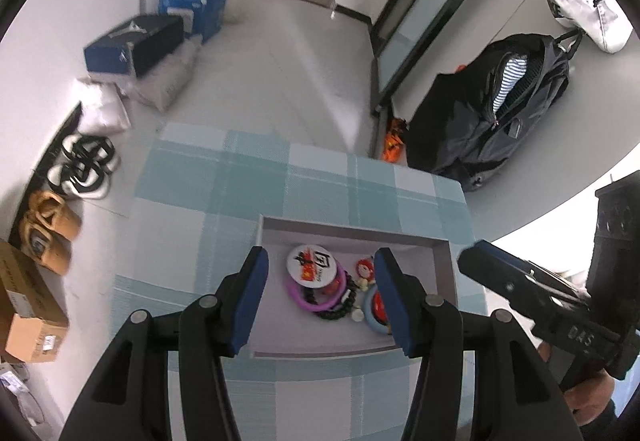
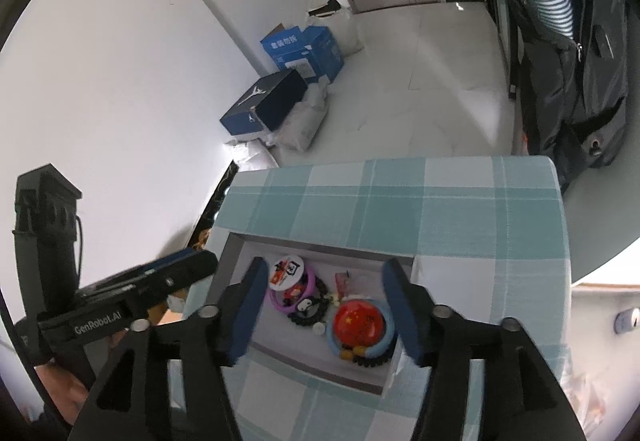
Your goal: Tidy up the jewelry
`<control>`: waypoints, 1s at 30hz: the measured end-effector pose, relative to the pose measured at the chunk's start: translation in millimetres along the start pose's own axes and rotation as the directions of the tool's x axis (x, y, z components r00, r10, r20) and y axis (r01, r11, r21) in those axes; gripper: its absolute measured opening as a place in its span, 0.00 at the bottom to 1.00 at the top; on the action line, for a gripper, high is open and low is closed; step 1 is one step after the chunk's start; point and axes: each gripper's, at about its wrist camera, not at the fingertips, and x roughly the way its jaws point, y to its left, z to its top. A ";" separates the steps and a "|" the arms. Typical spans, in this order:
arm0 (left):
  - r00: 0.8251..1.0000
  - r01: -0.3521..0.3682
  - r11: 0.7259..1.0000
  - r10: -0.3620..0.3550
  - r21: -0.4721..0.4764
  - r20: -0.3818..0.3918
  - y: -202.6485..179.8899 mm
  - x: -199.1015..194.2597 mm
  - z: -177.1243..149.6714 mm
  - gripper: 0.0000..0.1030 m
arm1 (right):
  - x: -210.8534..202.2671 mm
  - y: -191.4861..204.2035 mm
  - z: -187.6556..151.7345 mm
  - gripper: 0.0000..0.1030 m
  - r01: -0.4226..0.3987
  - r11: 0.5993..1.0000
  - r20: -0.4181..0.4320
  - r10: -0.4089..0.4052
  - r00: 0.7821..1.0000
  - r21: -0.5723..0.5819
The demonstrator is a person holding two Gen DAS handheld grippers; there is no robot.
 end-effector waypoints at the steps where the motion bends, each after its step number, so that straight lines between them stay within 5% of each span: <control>1: 1.000 -0.012 1.000 0.012 0.004 0.008 -0.8 -1.1 0.0 0.48 | -2.3 1.4 -1.5 0.67 0.004 1.000 0.007 -0.004 1.000 -0.005; 8: 0.994 -0.088 0.995 0.084 0.049 0.067 -9.9 -13.6 -7.4 0.50 | -18.8 6.8 -11.9 0.82 0.025 0.999 0.047 -0.023 0.999 -0.028; 12: 0.983 -0.140 0.987 0.129 0.078 0.129 -18.1 -26.6 -15.4 0.66 | -31.0 12.6 -20.6 0.84 0.040 0.998 0.088 -0.035 0.996 -0.045; 25: 0.956 -0.224 0.961 0.185 0.161 0.227 -47.7 -53.7 -49.3 0.69 | -59.9 32.2 -51.6 0.96 0.090 0.989 0.201 -0.066 0.977 -0.117; 30: 0.951 -0.233 0.964 0.198 0.127 0.239 -44.3 -58.5 -58.7 0.69 | -64.5 35.4 -69.0 0.97 0.116 0.986 0.207 -0.090 0.974 -0.118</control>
